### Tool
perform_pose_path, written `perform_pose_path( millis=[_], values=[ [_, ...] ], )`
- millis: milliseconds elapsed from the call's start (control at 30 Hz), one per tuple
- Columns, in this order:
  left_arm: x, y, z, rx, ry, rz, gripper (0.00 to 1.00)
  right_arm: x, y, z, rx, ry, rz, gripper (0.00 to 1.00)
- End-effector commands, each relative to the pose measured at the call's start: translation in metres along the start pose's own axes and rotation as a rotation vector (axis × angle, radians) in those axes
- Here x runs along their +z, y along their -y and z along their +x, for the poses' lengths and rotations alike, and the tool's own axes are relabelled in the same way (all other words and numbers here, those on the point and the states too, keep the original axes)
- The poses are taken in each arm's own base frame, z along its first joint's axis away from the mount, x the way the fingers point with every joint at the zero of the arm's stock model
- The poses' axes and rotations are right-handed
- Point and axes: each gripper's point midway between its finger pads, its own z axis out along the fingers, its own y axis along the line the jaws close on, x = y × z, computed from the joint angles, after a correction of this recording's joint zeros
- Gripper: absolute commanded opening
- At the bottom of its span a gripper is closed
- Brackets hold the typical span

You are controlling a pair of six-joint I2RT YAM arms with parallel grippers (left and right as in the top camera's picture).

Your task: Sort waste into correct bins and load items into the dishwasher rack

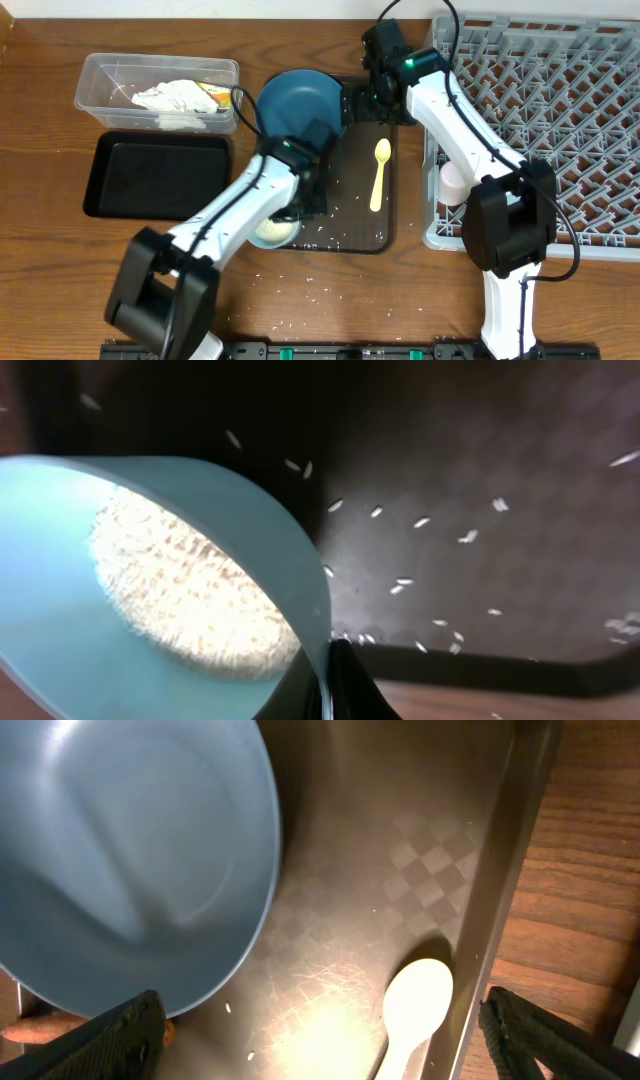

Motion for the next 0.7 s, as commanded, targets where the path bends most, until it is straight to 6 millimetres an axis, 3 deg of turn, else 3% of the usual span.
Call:
perform_pose_path(
  millis=[0, 167, 300, 667],
  values=[
    [-0.056, 0.000, -0.025, -0.034, 0.124, 0.082, 0.06, -0.014, 0.004, -0.008, -0.001, 0.030, -0.003, 0.99],
    [-0.103, -0.017, -0.041, -0.067, 0.209, 0.182, 0.06, -0.013, 0.007, -0.005, 0.003, 0.017, 0.004, 0.99],
    [-0.125, -0.053, -0.055, -0.161, 0.268, 0.225, 0.06, -0.014, 0.007, -0.004, 0.004, 0.011, 0.006, 0.99],
    [-0.136, -0.127, -0.088, -0.180, 0.293, 0.506, 0.06, -0.014, 0.007, -0.003, 0.004, 0.007, 0.007, 0.99]
  ],
)
